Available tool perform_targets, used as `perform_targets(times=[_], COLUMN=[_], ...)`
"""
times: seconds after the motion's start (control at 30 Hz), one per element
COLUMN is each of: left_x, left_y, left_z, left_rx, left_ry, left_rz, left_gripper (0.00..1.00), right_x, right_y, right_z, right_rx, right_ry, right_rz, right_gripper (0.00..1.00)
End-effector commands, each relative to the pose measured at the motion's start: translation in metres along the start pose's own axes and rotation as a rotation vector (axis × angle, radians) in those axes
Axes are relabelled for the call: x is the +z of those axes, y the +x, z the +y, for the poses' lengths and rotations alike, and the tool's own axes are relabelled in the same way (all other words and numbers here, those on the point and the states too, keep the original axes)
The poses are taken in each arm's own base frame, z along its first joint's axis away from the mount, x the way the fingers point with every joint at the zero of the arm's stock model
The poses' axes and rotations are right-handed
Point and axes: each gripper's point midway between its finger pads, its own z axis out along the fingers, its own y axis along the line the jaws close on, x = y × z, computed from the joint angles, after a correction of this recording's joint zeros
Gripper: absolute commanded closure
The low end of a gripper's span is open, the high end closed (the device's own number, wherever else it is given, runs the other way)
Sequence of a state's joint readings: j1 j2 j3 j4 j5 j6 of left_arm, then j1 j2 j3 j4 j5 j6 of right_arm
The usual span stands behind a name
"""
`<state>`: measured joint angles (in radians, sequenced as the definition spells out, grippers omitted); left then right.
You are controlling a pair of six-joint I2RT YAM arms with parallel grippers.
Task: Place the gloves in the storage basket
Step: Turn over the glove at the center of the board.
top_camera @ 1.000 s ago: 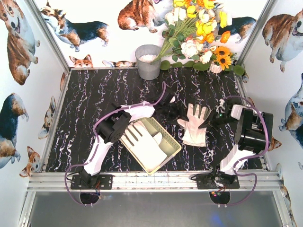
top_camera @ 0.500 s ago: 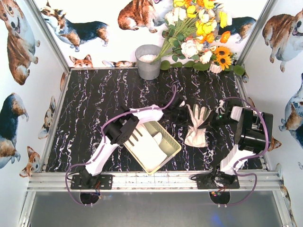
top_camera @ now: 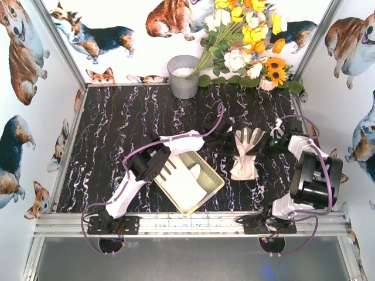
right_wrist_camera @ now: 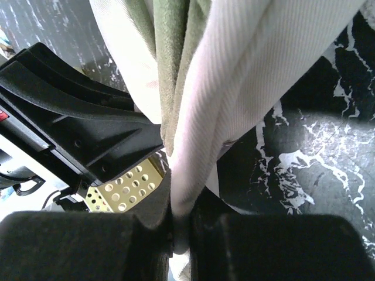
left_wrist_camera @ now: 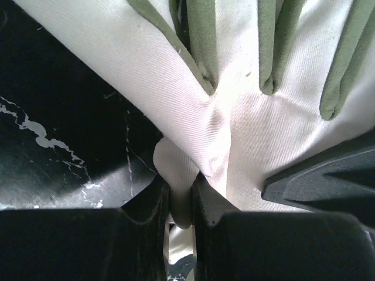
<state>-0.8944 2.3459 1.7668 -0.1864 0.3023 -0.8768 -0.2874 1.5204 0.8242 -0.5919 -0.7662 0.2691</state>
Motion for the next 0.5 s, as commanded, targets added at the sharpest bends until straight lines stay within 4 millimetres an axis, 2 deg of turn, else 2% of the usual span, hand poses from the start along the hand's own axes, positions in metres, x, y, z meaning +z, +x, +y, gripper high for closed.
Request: perform_targets(times=[0.0,0.2,0.33,0.47], left_x=[-0.019,-0.051,-0.071,-0.091], left_y=[-0.007,-0.027,-0.029,-0.03], left_z=[-0.02,-0.04,-0.053,-0.055], left_rx=[0.064,0.1,0.1,0.095], left_ry=[-0.018,-0.038,-0.025,-0.028], left_rz=[-0.061,-0.139,-0.169,-0.203], left_gripper=[1.0,1.0,1.0,1.0], right_x=[-0.026,-0.055,-0.068,-0.079], right_y=[-0.016,-0.011,-0.007,-0.007], right_z=[0.042,0.073,0.09,0.104], right_rx=[-0.07,-0.097,-0.108,-0.119], right_ry=[-0.086,-0.111,-0.144,-0.163], right_rz=[-0.07,-0.112,-0.136,-0.148], right_gripper=[1.0,1.0,1.0,1.0])
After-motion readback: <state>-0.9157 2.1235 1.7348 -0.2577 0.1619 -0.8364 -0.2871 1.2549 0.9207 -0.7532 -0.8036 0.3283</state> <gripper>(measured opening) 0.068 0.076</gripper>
